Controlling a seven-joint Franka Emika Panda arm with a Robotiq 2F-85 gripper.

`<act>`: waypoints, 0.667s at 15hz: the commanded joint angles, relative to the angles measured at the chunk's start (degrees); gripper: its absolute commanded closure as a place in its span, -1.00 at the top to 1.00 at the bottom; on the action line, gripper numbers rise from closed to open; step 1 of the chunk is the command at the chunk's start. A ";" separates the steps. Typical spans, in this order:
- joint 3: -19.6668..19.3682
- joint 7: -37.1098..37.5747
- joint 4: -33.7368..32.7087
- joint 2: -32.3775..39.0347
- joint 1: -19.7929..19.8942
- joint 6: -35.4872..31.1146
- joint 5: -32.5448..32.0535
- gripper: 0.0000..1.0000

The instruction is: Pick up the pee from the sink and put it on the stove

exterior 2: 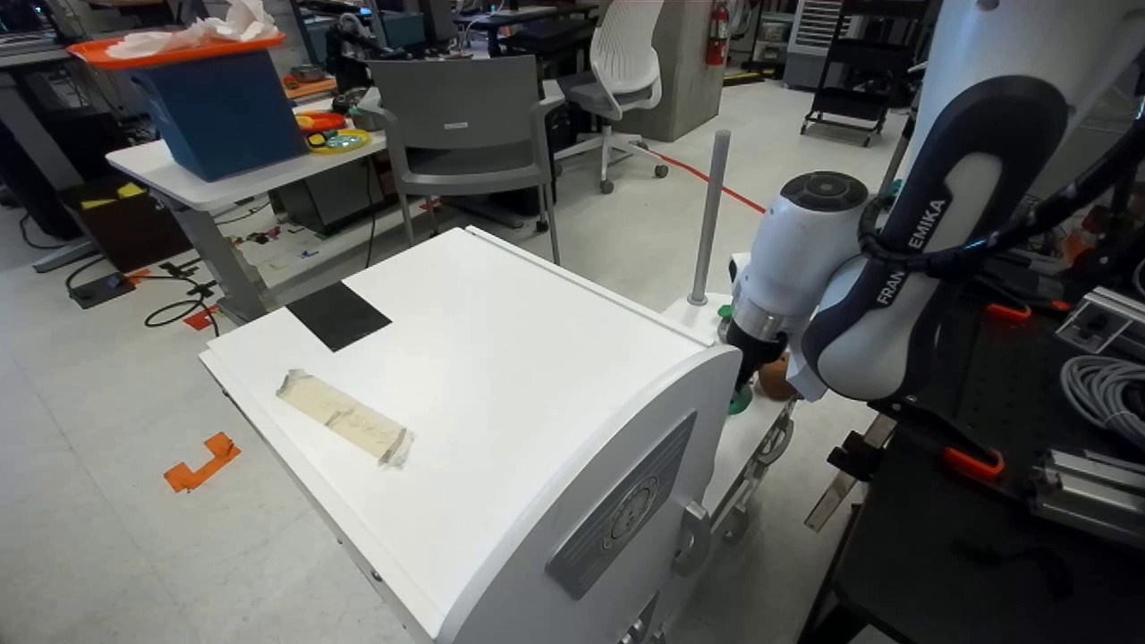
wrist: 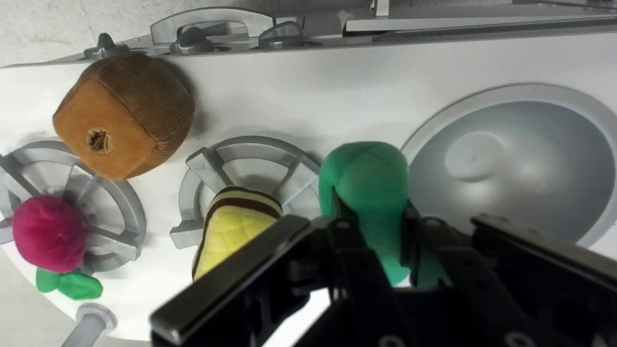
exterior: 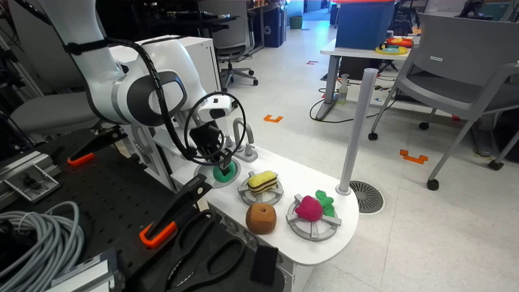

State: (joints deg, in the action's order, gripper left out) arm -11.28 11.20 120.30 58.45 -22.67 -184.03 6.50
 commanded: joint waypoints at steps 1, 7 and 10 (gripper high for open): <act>-1.34 1.19 -6.93 4.28 0.30 5.75 1.08 -0.89; -2.75 5.40 -17.91 12.22 0.03 16.74 -0.73 -0.89; -2.42 5.90 -19.28 12.49 -0.08 19.21 -2.31 -0.89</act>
State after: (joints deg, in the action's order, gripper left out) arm -13.27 15.33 105.14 67.53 -22.43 -167.47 5.89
